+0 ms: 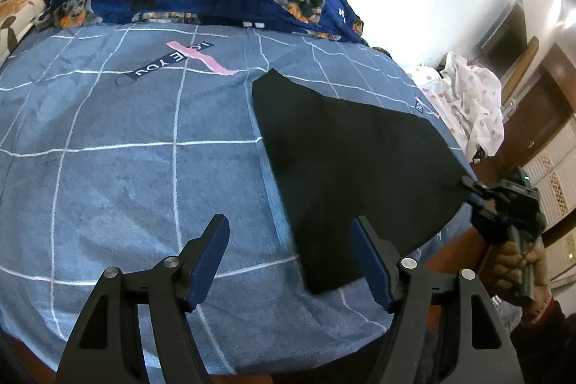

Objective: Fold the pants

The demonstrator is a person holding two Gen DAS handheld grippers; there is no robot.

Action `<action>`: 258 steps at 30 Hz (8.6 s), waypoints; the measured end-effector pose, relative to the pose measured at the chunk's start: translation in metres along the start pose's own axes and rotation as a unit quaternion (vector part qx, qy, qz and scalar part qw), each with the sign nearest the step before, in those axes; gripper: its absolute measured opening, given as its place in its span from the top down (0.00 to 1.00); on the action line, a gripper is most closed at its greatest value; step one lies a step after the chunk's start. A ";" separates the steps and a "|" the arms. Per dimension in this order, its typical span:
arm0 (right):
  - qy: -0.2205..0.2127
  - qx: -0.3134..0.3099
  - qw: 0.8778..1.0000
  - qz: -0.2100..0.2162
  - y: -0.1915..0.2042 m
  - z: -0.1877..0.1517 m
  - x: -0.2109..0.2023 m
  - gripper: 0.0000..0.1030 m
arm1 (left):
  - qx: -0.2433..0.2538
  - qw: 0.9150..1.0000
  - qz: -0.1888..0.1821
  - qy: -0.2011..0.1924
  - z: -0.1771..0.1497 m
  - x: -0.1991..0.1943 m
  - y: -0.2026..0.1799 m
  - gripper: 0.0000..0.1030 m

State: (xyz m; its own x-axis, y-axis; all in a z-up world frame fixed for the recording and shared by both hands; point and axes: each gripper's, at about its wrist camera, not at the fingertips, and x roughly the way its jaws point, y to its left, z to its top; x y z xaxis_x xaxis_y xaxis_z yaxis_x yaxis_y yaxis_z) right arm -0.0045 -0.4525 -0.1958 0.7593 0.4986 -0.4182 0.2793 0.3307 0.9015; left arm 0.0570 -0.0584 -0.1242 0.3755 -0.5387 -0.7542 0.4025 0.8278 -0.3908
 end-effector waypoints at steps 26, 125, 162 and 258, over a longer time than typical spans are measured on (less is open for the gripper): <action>0.010 0.082 0.996 0.012 -0.043 -0.019 -0.017 0.67 | -0.011 1.000 0.003 0.026 -0.002 0.016 0.005 0.28; 0.140 -0.172 0.973 -0.064 0.006 0.071 0.066 0.34 | 0.009 0.960 -0.233 0.152 0.049 0.122 -0.001 0.20; 0.133 -0.183 0.974 -0.027 0.019 0.042 0.075 0.74 | 0.161 0.984 -0.042 0.057 0.025 0.085 -0.076 0.83; 0.149 -0.131 0.979 0.042 0.061 -0.036 0.147 0.75 | 0.196 0.973 0.123 -0.026 -0.010 -0.004 -0.024 0.81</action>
State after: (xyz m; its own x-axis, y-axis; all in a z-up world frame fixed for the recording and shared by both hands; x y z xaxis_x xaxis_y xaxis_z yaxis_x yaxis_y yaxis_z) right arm 0.1029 -0.3300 -0.2061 0.5568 0.7317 -0.3931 0.0326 0.4537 0.8906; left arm 0.0374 -0.0745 -0.1166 0.5381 -0.3477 -0.7679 0.5790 0.8145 0.0368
